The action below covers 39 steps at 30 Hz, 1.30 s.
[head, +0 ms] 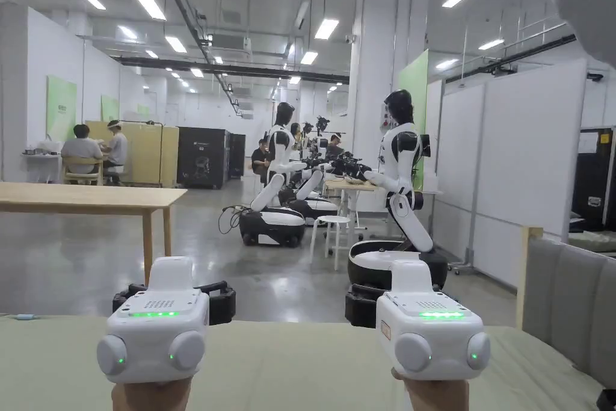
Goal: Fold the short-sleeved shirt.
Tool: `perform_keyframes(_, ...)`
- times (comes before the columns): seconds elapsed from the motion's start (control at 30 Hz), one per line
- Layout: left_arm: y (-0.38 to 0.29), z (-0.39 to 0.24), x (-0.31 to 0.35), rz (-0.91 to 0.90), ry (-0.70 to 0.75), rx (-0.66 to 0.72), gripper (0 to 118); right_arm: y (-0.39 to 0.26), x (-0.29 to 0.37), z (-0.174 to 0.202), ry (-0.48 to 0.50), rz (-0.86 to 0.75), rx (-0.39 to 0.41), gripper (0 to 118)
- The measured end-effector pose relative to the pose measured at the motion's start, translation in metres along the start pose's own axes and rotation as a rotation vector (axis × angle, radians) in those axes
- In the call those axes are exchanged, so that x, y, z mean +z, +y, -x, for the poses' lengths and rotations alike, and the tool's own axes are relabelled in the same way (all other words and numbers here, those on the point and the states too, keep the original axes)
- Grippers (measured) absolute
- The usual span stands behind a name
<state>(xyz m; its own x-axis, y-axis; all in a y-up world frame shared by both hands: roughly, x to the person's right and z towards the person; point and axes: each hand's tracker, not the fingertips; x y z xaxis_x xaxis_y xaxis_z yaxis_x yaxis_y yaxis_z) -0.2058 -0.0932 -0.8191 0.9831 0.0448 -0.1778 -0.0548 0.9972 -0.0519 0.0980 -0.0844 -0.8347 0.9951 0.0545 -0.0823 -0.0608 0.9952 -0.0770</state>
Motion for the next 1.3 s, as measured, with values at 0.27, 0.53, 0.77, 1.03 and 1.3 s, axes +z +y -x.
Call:
perform_keyframes(0.27, 0.000, -0.003, 0.004, -0.001, 0.022, -0.016, 0, -0.005, -0.001, 0.006, -0.045, 0.025, 0.020, 0)
perform_keyframes(0.53, 0.001, -0.008, 0.005, -0.023, 0.016, -0.053, 0, -0.008, 0.000, -0.001, -0.051, 0.020, 0.024, 0)
perform_keyframes(0.77, 0.000, 0.026, 0.022, -0.014, 0.049, 0.001, 0, -0.004, 0.002, 0.028, 0.006, -0.006, 0.026, 0)
perform_keyframes(1.03, -0.002, 0.161, 0.082, -0.006, 0.290, 0.005, 0, -0.005, 0.022, 0.177, 0.285, -0.047, 0.038, 0)
perform_keyframes(1.3, 0.003, 0.258, 0.136, -0.007, 0.451, -0.004, 0, -0.017, 0.030, 0.286, 0.470, -0.033, 0.044, 0)
